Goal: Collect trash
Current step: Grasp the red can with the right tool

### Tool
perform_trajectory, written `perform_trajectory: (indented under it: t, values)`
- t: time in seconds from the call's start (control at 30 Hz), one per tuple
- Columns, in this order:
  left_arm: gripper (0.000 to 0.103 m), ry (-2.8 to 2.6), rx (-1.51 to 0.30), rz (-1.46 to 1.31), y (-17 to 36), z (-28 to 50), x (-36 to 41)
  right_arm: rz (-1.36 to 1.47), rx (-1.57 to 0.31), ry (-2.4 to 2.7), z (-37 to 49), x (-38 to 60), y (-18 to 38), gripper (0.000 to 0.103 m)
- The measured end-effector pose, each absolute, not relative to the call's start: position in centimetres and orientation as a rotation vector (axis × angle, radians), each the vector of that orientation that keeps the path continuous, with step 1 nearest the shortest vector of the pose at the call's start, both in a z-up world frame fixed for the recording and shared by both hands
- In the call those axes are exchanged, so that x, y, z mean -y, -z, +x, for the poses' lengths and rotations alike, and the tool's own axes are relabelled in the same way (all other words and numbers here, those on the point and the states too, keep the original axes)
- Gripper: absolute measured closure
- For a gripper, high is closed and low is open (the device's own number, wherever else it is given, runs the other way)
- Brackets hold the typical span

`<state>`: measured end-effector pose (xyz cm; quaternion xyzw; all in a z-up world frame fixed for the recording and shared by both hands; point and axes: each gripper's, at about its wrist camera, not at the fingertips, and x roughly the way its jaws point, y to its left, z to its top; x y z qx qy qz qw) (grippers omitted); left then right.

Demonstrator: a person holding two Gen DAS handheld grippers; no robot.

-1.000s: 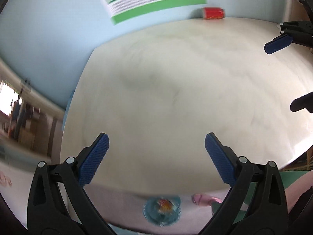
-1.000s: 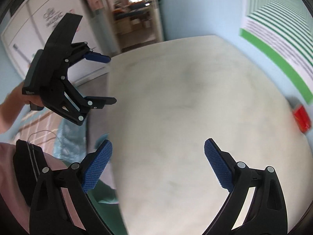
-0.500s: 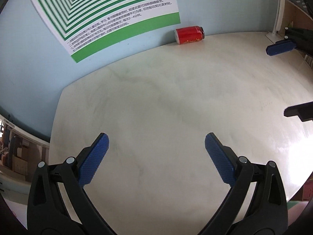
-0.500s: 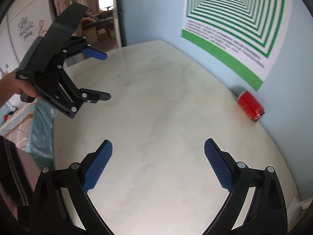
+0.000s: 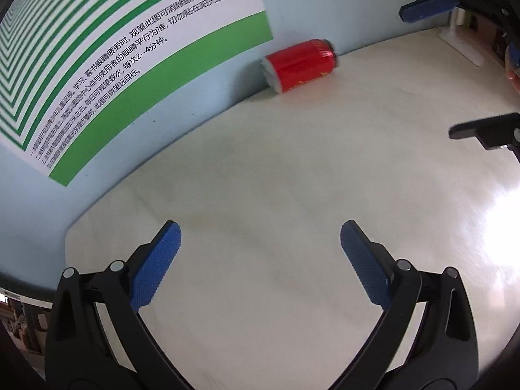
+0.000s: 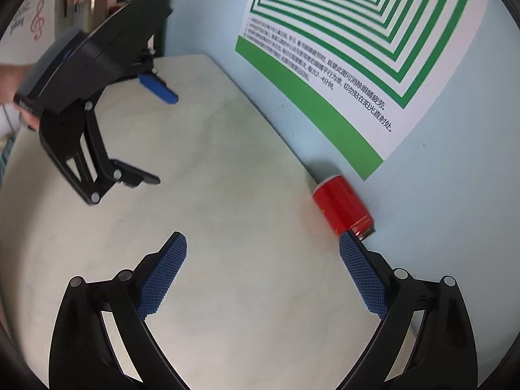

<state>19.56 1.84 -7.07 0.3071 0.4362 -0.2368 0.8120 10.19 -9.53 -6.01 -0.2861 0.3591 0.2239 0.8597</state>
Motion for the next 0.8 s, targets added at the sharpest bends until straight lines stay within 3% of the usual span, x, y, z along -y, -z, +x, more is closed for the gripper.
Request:
perform_trajectory:
  t: [0.27, 0.57, 0.63, 0.67, 0.8]
  values:
    - [0.007, 0.467, -0.963, 0.594, 10.0, 27.2, -1.3, -0.812, -0.692, -0.397, 17.6, 10.1, 10.7, 0.01]
    - [0.007, 0.456, -0.997, 0.581, 12.5, 29.3, -1.2, -0.93, -0.657, -0.337, 22.0, 10.2, 14.3, 0.011]
    - [0.007, 0.455, -1.0, 0.582, 12.9, 29.2, -1.1, -0.929, -0.687, -0.342, 22.9, 10.4, 14.9, 0.02]
    - [0.007, 0.456, -1.002, 0.583, 12.9, 29.2, -1.3, -0.926, -0.719, -0.338, 23.6, 10.6, 15.4, 0.032]
    - [0.007, 0.452, -1.008, 0.584, 13.3, 29.1, -1.3, -0.873, -0.726, -0.294, 25.5, 11.6, 15.7, 0.036]
